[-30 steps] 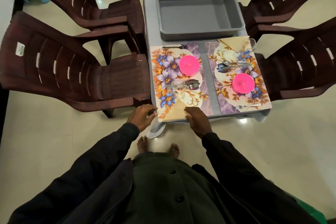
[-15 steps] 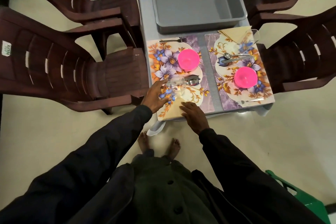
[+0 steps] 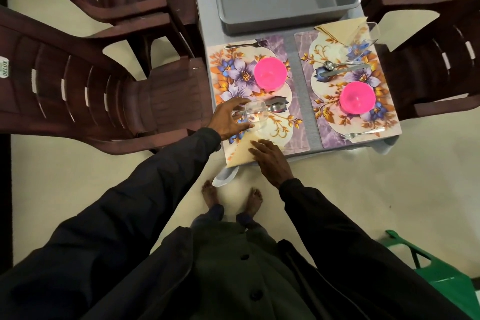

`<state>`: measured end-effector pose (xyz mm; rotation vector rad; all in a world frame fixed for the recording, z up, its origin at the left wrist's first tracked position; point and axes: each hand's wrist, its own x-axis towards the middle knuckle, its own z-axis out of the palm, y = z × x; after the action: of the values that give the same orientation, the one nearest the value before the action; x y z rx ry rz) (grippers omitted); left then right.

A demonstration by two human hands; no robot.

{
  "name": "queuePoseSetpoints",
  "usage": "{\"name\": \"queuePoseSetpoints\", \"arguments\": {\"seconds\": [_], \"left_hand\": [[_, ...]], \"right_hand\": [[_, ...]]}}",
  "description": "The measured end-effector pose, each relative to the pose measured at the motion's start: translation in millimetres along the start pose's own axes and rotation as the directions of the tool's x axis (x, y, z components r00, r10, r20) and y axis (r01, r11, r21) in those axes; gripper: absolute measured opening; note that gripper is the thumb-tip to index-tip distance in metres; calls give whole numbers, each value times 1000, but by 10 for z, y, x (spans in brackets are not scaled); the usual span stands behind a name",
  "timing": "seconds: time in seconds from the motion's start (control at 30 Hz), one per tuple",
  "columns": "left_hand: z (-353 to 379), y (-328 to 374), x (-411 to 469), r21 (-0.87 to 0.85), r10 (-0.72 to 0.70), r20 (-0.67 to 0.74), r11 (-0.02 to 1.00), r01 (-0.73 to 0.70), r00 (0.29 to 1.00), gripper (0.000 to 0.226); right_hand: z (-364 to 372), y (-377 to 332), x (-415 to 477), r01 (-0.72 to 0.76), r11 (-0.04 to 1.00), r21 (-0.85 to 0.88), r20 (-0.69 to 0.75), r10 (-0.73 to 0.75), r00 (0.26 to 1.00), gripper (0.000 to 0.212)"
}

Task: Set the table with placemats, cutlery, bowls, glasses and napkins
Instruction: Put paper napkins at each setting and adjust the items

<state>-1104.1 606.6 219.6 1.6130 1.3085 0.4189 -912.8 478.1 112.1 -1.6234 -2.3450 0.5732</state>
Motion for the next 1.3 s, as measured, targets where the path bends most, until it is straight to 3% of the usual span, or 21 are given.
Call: {"name": "queuePoseSetpoints", "arguments": {"seconds": [1.13, 1.3], "left_hand": [[63, 35, -101, 53, -27, 41, 998, 24, 999, 75], [-52, -90, -200, -5, -45, -33, 999, 45, 998, 79]], "right_hand": [[23, -176, -74, 8, 1000, 24, -119, -5, 993, 36], [-37, -99, -197, -46, 998, 46, -158, 53, 986, 34]]}}
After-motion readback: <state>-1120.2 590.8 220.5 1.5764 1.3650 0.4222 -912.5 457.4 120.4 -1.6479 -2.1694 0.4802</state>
